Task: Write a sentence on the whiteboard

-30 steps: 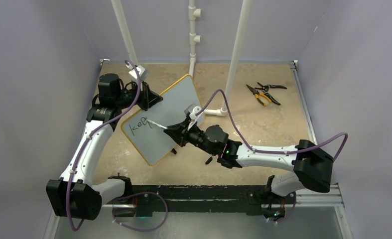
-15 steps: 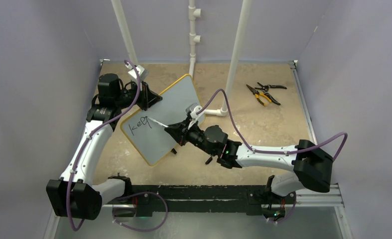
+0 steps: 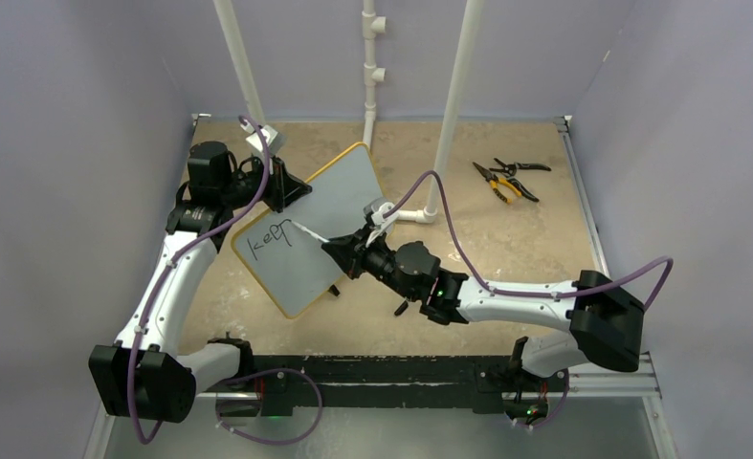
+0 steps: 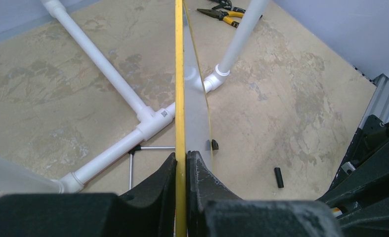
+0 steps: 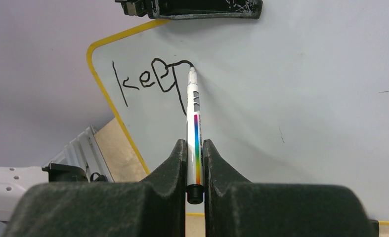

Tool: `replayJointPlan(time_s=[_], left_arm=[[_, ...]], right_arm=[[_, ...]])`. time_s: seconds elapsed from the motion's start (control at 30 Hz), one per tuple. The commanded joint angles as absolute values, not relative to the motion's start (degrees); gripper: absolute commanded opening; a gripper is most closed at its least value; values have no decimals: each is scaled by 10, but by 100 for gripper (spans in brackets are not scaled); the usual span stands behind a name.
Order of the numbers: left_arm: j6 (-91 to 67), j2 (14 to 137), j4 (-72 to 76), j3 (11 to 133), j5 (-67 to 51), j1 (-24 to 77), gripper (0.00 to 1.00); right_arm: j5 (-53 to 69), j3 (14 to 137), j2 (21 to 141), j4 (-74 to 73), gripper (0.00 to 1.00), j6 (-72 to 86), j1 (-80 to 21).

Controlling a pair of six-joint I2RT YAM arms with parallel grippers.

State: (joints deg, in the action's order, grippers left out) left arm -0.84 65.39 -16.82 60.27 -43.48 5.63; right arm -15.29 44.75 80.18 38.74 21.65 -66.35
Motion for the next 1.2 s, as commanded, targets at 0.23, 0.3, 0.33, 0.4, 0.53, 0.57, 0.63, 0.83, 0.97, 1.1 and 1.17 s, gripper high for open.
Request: replayJointPlan(time_s=[0.23,0.3,0.33,0.4,0.53,0.57,0.63,0.83,0.97,1.1,1.17], left_arm=[[4,645,-161,599,-452,55,0],[4,644,-161,599,-452,54,0],[5,644,-161,599,-452,54,0],[4,645,-161,599,-452,54,0],[4,645,-160,599,-453,53,0],[4,645,-160,599,-453,53,0],[4,645,-160,599,-454,52,0],[4,645,-159,596,-454,51,0],[5,645,-158,593,-453,51,0],[4,644,-159,590,-453,50,0],[4,644,-157,588,-454,50,0]], right_arm=[[-118,429,800,398,0,203,-660],[-105,427,801,405,0,200,-661],[-100,426,802,408,0,199,-661],[-96,424,802,413,0,197,-662],[-91,429,807,415,0,194,-663],[-89,430,808,415,0,193,-663],[-87,432,809,418,0,193,-663],[-81,436,809,420,0,189,-664],[-65,428,798,435,0,187,-664],[-67,406,763,461,0,193,-664],[-55,398,753,454,0,199,-664]])
